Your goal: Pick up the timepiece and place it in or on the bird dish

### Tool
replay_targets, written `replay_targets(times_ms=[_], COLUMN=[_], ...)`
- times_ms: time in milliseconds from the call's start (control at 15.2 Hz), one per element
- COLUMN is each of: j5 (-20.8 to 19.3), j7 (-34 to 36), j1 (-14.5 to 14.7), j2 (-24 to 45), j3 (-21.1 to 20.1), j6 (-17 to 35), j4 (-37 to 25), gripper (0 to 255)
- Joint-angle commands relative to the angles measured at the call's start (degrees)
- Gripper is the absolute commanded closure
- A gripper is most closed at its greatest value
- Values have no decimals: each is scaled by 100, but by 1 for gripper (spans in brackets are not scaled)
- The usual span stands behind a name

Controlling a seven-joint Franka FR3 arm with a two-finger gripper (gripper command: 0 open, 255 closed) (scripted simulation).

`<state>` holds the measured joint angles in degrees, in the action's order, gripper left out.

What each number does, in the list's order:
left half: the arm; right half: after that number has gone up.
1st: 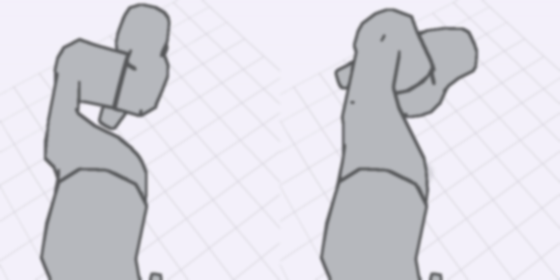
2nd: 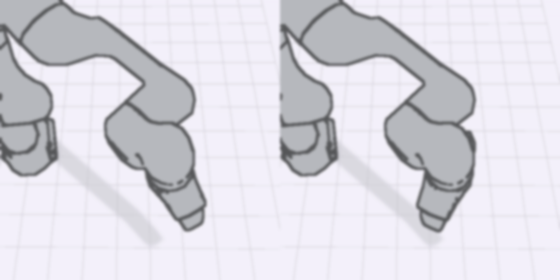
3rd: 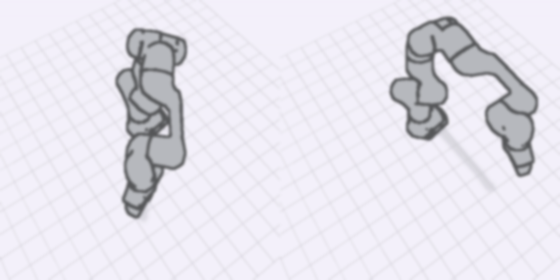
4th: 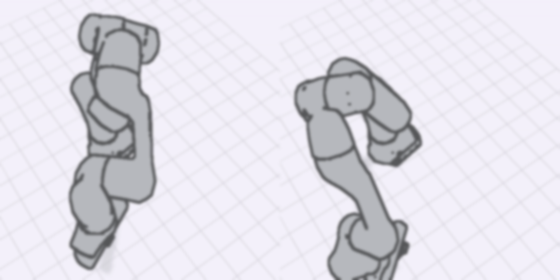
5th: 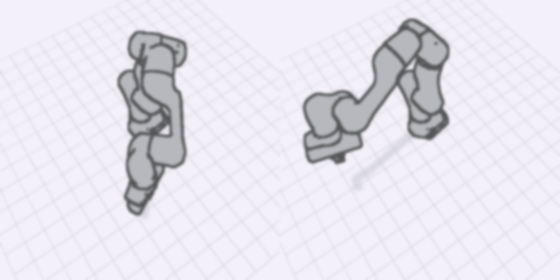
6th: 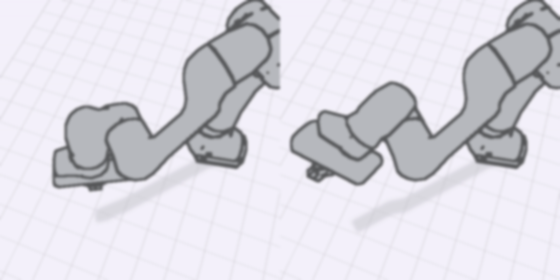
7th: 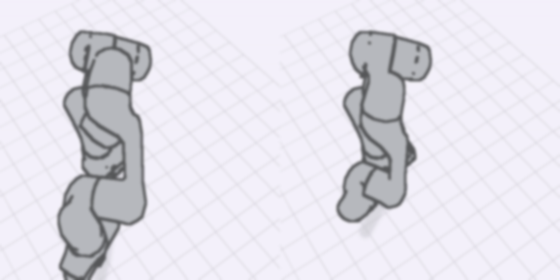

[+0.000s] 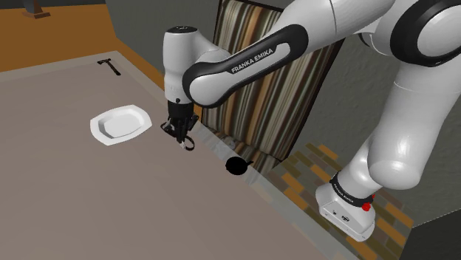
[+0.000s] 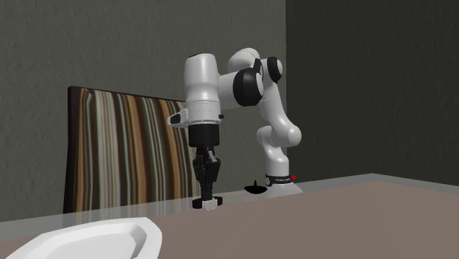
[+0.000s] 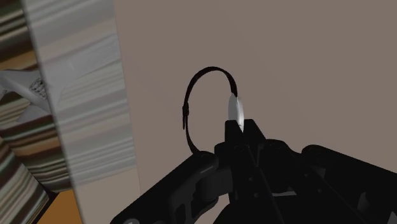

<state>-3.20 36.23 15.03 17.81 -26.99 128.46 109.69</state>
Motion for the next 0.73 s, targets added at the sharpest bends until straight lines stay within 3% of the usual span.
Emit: replay_targets(times_ms=[0,660], j5=[30,207], j7=[-9,-78], j1=[-7,-65], j2=[-56,-392], j3=[-16,-81], j6=[-100,-779], j4=[-48,-423], gripper=[255,255])
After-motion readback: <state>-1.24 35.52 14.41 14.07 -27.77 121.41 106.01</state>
